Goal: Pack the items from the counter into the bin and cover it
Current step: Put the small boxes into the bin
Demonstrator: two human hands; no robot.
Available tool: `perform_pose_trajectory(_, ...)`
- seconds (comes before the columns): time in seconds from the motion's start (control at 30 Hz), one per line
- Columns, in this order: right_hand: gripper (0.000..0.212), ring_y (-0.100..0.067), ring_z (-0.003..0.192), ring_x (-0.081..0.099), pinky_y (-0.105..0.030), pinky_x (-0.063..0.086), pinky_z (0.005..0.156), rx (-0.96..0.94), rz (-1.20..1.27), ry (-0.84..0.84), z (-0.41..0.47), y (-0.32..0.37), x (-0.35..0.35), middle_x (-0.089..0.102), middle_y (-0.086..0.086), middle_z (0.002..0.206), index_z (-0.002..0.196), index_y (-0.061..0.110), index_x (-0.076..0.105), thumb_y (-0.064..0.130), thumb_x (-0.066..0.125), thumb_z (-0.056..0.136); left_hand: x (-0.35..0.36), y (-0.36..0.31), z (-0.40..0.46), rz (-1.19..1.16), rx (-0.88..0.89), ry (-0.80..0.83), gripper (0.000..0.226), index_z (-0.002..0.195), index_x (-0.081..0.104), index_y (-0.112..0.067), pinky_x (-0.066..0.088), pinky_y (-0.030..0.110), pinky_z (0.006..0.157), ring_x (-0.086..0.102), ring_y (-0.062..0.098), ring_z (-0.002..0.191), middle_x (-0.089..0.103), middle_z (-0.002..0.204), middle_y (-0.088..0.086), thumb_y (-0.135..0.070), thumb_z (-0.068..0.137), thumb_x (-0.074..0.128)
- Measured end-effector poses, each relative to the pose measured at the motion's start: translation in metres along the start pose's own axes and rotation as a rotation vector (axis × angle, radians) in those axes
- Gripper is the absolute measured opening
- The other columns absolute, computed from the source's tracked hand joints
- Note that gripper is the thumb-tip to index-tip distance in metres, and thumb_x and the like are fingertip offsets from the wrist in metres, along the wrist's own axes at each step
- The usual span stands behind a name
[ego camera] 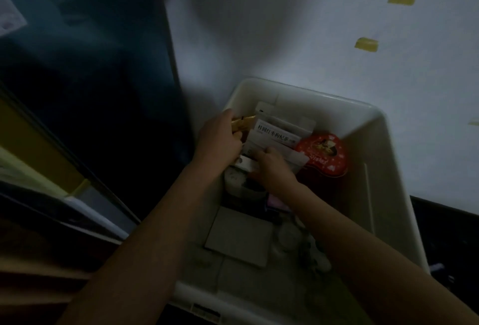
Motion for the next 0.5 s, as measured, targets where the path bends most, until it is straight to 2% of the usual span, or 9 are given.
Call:
perform_pose_trajectory(0.1,0.054,-0.026,0.118,0.044,-0.035,0.041,0.097,-0.013,-0.002,0.011,-0.002,-0.001,0.000,0.045,-0.009,0.127,0.136,0.021,0.043,0.031,0.063,0.086,-0.001,0.000,0.001,-0.024,0.012,-0.005,0.018,0.109,0.055,-0.011,0.045,0.029,0.082,0.055,0.017,0.096,0.059,0.106,0.005,-0.014,0.090,0.055)
perform_pose_trajectory(0.23,0.047,-0.024,0.113,0.050,-0.035,0.047,0.093,0.008,-0.018,0.037,-0.005,-0.005,-0.012,0.049,-0.007,0.127,0.128,0.019,0.050,0.035,0.063,0.086,0.000,-0.002,0.000,-0.083,0.022,-0.008,0.018,0.108,0.056,-0.010,0.046,0.027,0.078,0.056,0.016,0.094,0.060,0.104,0.005,-0.015,0.091,0.055)
perform_pose_trajectory(0.33,0.045,-0.018,0.105,0.055,-0.028,0.050,0.085,0.041,0.116,0.032,-0.013,-0.008,-0.042,0.054,-0.007,0.125,0.128,0.014,0.050,0.030,0.062,0.088,0.003,-0.007,-0.002,-0.144,0.058,0.046,0.011,0.101,0.056,-0.011,0.042,0.018,0.068,0.055,0.015,0.088,0.057,0.093,0.001,-0.016,0.090,0.056)
perform_pose_trajectory(0.37,0.045,-0.016,0.100,0.057,-0.026,0.050,0.082,0.060,0.208,0.029,-0.018,-0.011,-0.053,0.057,-0.006,0.123,0.128,0.012,0.050,0.028,0.062,0.088,0.004,-0.009,-0.004,-0.158,0.075,0.076,0.007,0.096,0.056,-0.014,0.044,0.020,0.067,0.056,0.015,0.086,0.056,0.088,-0.002,-0.016,0.089,0.058)
perform_pose_trajectory(0.43,0.045,-0.016,0.099,0.060,-0.026,0.052,0.084,0.077,0.389,0.022,-0.033,-0.016,-0.072,0.060,-0.005,0.118,0.128,0.012,0.051,0.024,0.063,0.087,0.009,-0.014,-0.008,-0.185,0.108,0.165,0.004,0.087,0.057,-0.018,0.053,0.031,0.075,0.061,0.020,0.086,0.059,0.083,-0.001,-0.015,0.088,0.060)
perform_pose_trajectory(0.5,0.040,-0.015,0.100,0.061,-0.027,0.053,0.087,0.044,0.471,0.007,-0.048,-0.016,-0.086,0.063,-0.002,0.113,0.125,0.015,0.054,0.020,0.064,0.086,0.015,-0.020,-0.017,-0.225,0.134,0.289,0.008,0.093,0.063,-0.013,0.055,0.040,0.083,0.065,0.024,0.089,0.066,0.089,0.007,-0.011,0.085,0.063)
Point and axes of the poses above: each hand's wrist, its own z-axis towards the middle knuckle, its own x-axis out of the palm, y = z × x, the point moved 5 cm from there along z, towards the middle knuckle
